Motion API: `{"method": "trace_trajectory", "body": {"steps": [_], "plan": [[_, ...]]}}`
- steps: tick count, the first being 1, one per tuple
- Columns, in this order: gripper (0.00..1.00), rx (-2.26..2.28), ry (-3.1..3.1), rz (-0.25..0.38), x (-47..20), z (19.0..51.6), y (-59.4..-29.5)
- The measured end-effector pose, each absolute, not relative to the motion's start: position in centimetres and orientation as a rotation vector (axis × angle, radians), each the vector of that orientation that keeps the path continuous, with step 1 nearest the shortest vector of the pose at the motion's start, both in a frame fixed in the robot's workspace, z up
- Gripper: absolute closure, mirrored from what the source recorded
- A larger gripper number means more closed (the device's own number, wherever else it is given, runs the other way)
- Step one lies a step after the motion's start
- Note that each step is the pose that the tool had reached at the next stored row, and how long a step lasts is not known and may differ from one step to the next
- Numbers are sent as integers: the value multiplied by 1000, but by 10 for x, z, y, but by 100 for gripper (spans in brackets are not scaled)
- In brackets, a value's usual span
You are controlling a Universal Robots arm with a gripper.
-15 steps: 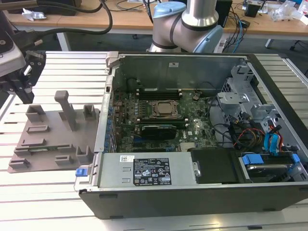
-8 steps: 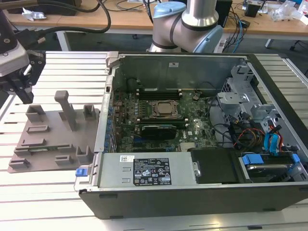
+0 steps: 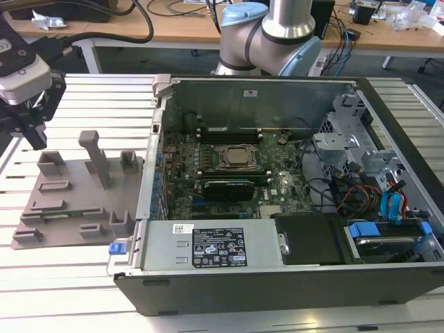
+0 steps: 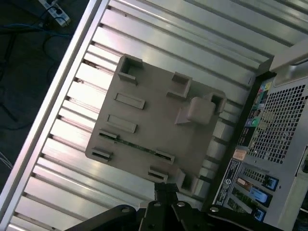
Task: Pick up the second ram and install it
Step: 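Pick up the second ram and move it above second insertion slot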
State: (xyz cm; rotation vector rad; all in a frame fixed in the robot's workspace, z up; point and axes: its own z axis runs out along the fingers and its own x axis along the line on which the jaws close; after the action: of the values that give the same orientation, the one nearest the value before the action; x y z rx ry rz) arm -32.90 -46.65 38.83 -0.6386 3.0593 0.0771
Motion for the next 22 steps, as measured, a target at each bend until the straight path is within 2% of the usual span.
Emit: {"method": "trace_trajectory", "body": {"steps": [22], "plan": [[90,-962,2979,79,-329,388,-466]]}}
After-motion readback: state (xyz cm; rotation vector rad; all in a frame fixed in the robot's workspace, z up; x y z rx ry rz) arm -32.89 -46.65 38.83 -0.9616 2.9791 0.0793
